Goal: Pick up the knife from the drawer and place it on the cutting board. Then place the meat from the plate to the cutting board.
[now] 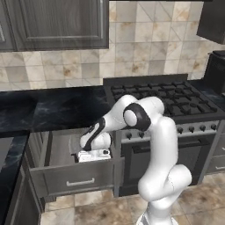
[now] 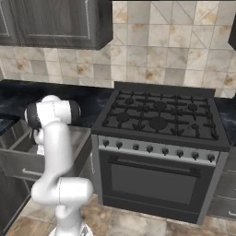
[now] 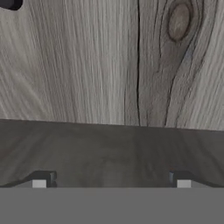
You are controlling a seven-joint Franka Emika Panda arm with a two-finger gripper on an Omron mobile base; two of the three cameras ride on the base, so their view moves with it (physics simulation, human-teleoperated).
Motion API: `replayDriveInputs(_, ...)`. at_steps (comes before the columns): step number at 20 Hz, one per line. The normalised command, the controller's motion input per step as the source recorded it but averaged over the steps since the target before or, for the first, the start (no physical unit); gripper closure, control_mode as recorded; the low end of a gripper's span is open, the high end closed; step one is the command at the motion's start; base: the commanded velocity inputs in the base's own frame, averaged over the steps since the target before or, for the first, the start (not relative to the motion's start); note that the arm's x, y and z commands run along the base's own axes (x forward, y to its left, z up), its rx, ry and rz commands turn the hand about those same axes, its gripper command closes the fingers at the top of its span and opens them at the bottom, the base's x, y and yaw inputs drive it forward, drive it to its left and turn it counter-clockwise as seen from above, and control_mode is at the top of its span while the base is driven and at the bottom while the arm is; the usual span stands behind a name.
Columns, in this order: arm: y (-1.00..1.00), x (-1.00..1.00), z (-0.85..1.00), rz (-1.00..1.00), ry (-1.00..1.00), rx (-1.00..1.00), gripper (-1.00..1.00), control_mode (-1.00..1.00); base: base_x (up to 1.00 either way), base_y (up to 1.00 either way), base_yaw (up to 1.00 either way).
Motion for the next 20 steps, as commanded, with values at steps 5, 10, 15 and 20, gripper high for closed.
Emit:
replayDriveInputs(5,0.00,-0.95,0.24,-0.02,-0.02,0.01,-1.00,-1.00,0.00,0.00,0.00)
replayDriveInputs(10,0.00,-0.06,0.89,-0.07,-0.04,-0.07,-1.00,-1.00,0.00,0.00,0.00)
replayDriveInputs(15,0.13,0.31,0.90,-0.05,-0.07,-0.10,-1.00,-1.00,0.00,0.00,0.00)
replayDriveInputs(20,0.30,0.21,0.27,-0.06,-0.05,-0.08,-1.00,-1.00,0.00,0.00,0.00)
